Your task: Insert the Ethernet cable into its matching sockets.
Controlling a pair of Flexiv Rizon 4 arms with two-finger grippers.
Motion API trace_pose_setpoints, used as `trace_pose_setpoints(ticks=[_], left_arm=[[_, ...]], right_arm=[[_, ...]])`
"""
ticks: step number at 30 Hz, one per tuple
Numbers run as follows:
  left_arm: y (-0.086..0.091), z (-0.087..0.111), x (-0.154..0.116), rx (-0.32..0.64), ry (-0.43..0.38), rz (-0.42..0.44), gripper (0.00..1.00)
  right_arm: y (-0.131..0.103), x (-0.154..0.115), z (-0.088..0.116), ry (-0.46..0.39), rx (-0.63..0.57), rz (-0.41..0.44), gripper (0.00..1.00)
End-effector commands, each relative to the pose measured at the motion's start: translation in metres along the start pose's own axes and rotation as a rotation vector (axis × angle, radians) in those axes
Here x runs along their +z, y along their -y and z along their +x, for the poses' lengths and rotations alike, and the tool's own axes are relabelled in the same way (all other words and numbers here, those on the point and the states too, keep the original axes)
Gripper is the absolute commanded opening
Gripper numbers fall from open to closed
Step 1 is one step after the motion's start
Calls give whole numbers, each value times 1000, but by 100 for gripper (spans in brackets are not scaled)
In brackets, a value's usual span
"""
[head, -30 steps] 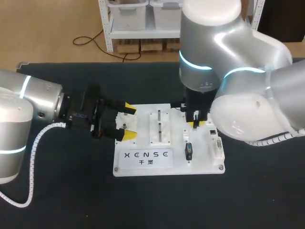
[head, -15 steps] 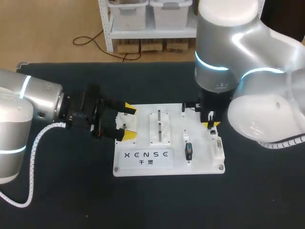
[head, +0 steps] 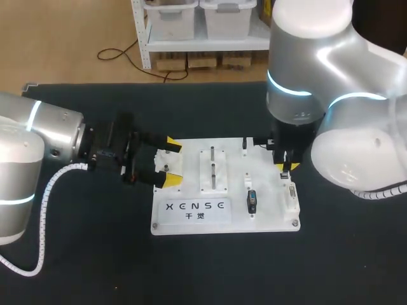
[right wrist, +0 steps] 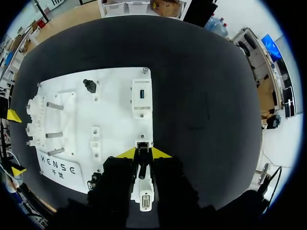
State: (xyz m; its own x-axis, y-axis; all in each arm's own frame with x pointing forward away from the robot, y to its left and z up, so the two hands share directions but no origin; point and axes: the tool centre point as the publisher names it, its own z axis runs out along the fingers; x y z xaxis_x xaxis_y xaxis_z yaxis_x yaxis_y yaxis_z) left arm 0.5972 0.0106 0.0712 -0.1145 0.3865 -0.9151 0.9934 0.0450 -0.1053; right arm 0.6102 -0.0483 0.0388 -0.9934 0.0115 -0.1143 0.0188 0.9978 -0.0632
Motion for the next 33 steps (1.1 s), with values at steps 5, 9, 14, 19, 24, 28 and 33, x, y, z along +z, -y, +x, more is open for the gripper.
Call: trace_pose_setpoints(ticks=[5,9,14,19,24,28,33], left_arm=[[0,1,0,3,5,-1,100],[0,1,0,3,5,-1,100],[0,1,0,3,5,-1,100],[0,1,0,3,5,-1,100],[0,1,0,3,5,-1,100],[0,1,0,3,5,-1,100],[0,1,0,3,5,-1,100]], right_arm=[[-1,4,0,-6,-7,-3,0],[0,6,0,-8,-12,-4,0],[0,7,-1,-9,-16,-3,0],[1,8,-2,-7,-20,-3,0],[2,9,-5,-5,-26,-5,0],[1,12,-5,-9,-28,-8,0],[-2,13,-6,-13,-30,-15,0]])
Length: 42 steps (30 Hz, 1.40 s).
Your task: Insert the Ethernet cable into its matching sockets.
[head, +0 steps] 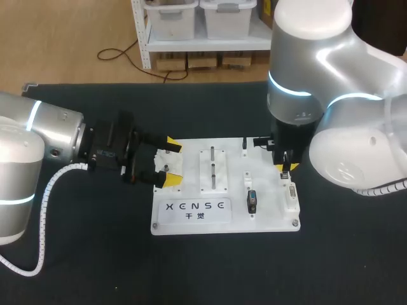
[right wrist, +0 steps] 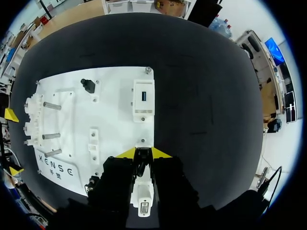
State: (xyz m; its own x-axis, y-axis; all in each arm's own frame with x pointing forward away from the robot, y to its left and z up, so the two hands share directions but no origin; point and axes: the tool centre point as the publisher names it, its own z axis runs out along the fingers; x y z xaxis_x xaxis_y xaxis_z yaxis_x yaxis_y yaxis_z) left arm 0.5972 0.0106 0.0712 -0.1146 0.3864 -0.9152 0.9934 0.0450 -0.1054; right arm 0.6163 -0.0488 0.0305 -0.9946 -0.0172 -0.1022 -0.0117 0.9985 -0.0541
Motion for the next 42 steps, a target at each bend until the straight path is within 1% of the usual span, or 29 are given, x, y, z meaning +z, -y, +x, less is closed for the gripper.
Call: trace_pose_setpoints(ticks=[1,11,25,33,39,42], left_arm=[[0,1,0,3,4,-1,100],[0,1,0,3,4,-1,100],[0,1,0,3,4,-1,100],[0,1,0,3,4,-1,100],[0,1,0,3,4,-1,100],[0,1,0,3,4,-1,100]], right_arm=[[-2,3,-1,-2,-1,-3,0],[-2,5,-1,-6,0,-6,0],[1,23,2,-27,3,14,0],[-1,28,3,-36,-1,19,0],[-1,28,2,-33,-1,26,0],[0,25,1,-18,-14,28,0]])
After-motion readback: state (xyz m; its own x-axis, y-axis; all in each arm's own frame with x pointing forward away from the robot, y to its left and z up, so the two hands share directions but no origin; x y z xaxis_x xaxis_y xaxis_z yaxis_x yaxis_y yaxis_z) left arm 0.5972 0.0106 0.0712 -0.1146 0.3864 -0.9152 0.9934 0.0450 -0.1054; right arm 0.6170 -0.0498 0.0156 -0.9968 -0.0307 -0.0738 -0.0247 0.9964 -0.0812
